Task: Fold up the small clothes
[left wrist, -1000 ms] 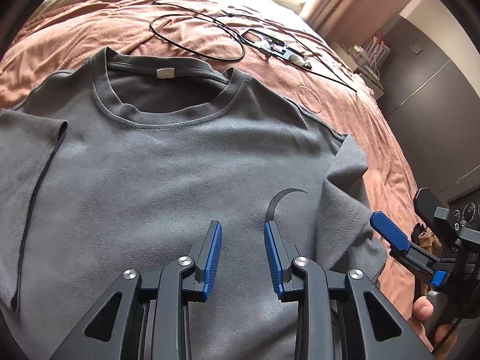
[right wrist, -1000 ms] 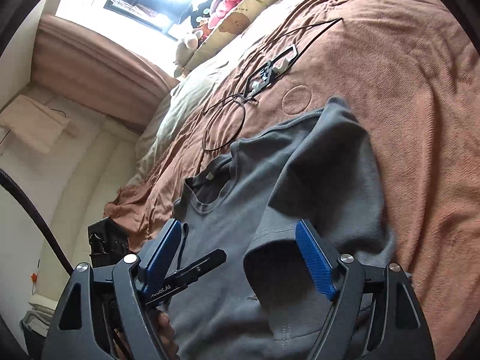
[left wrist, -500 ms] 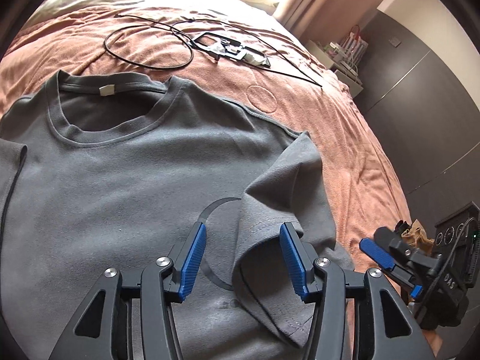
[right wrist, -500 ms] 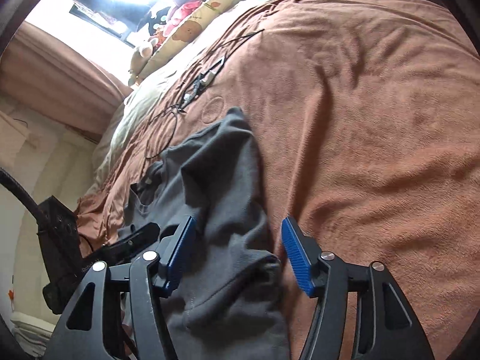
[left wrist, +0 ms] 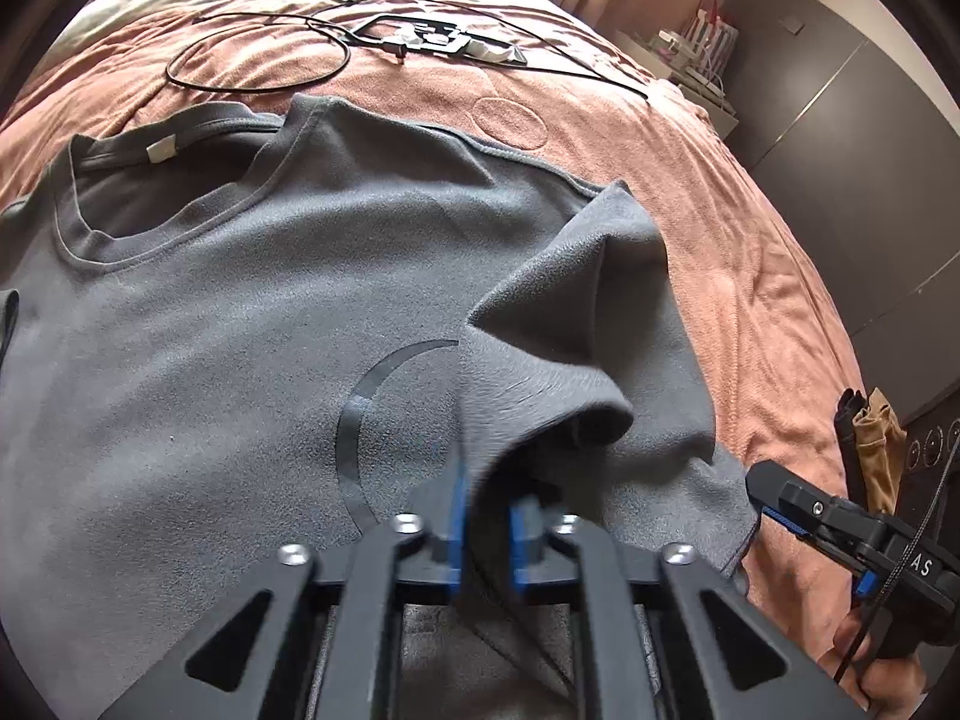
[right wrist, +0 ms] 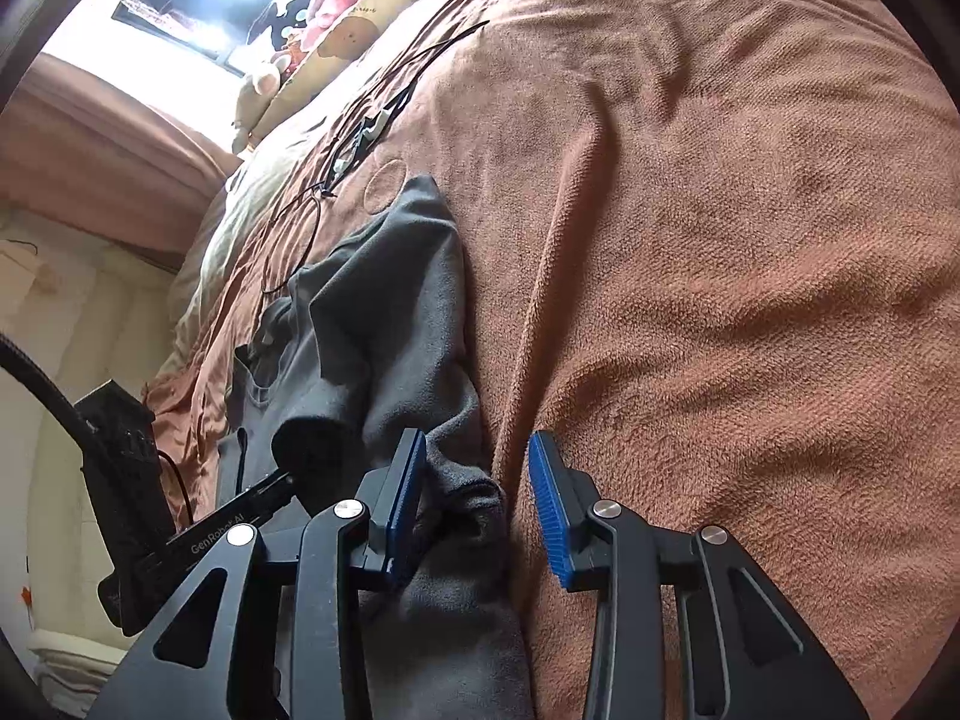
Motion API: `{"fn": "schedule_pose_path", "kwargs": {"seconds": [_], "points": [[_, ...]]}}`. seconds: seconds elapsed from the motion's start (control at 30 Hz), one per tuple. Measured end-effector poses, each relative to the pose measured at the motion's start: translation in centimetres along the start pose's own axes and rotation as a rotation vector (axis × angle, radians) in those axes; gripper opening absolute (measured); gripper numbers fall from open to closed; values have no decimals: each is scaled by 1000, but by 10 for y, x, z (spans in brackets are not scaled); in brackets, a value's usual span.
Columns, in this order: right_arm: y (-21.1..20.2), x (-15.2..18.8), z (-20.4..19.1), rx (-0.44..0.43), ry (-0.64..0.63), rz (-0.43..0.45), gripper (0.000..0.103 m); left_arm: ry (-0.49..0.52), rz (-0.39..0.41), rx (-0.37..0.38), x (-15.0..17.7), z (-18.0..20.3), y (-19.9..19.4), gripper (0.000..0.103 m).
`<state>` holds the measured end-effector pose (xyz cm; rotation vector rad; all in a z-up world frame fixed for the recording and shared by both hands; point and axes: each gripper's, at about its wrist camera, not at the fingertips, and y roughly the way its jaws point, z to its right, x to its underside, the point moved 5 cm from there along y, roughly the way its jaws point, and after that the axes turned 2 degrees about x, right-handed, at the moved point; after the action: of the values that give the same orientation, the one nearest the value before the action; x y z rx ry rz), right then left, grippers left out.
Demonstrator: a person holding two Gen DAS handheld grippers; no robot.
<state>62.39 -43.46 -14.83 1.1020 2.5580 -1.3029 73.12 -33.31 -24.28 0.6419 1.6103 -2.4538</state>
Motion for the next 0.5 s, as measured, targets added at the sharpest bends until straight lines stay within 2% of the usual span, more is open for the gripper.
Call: {"fn": "schedule_pose_path", "kwargs": {"seconds": [0.1, 0.17, 0.27, 0.5], "points": [[2, -1, 4, -19, 17, 14, 33, 32, 34, -13, -2, 2, -14, 3], [5, 1, 3, -21, 13, 9, 33, 9, 46, 1, -6, -2, -24, 3], [9, 7, 0, -18, -2, 3, 33, 6, 63, -25, -10, -8, -37, 3], [22, 12, -19, 0, -70, -7, 33, -30, 47, -65, -10, -28, -45, 3]]}}
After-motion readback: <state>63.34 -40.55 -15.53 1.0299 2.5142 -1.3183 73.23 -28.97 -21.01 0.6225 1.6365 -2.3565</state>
